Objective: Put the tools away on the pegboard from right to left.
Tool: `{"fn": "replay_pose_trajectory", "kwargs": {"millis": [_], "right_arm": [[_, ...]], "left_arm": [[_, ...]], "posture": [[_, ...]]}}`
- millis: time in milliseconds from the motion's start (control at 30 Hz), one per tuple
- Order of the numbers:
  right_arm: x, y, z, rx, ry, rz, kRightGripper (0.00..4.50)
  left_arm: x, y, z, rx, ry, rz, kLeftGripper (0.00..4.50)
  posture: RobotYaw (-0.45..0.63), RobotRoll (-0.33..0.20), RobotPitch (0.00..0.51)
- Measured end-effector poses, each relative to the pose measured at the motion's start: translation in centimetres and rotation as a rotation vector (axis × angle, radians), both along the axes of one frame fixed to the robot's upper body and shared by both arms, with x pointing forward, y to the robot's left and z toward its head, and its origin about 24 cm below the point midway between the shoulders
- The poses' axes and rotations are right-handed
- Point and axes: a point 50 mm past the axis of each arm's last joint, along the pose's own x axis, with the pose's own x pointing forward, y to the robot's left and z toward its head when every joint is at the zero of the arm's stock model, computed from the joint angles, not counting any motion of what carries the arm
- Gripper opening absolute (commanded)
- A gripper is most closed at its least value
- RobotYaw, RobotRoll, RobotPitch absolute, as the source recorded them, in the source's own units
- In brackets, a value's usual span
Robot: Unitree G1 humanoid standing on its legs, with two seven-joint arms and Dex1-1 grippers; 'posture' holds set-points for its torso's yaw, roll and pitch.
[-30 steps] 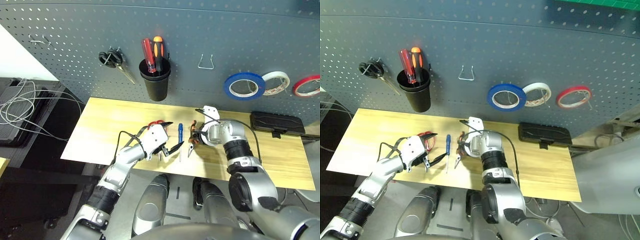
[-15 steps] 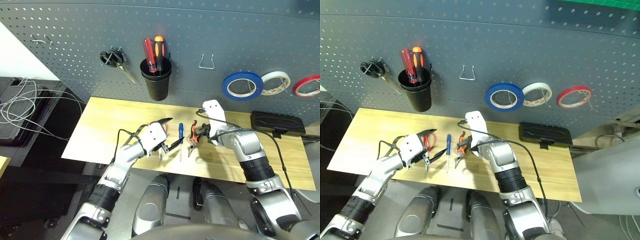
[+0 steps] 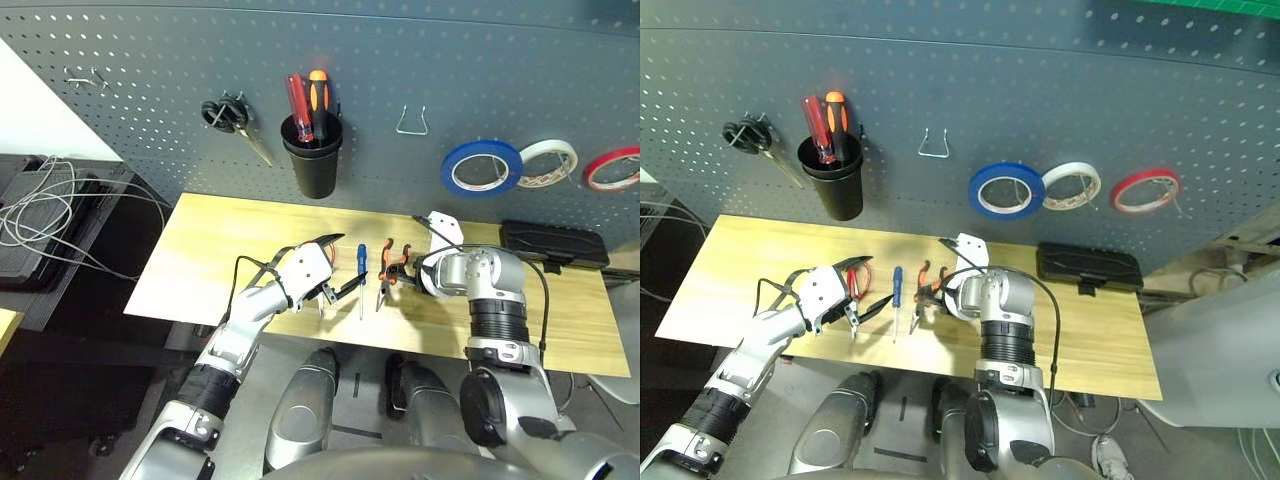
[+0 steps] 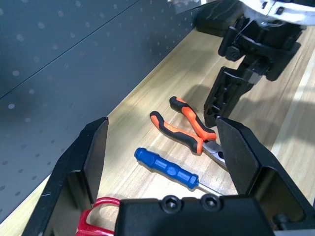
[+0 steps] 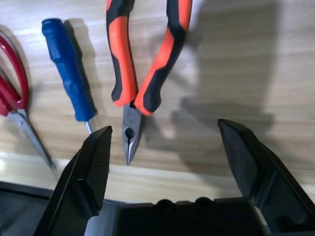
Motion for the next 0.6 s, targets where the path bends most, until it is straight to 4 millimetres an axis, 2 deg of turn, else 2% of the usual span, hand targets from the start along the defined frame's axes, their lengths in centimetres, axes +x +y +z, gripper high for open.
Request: {"fn": "replay_pose_trajectory", "kwargs": {"millis": [300,600], "right_arm": [[1.3,0.7,-0.7,-0.023,0.012,-0.007,4.46],[3.0,1.5,0.0,-0.033,-0.042,-0.034,4.46]], "left_arm": [[-0.2,0.0,-0.3,-0.005,0.009,0.005,4.5],[-0.3,0.0,-0.3,-0.006,0.01,0.006,4.5]], "posture": [[0.22,0.0,0.245],[0.23,0.0,0.242]]}}
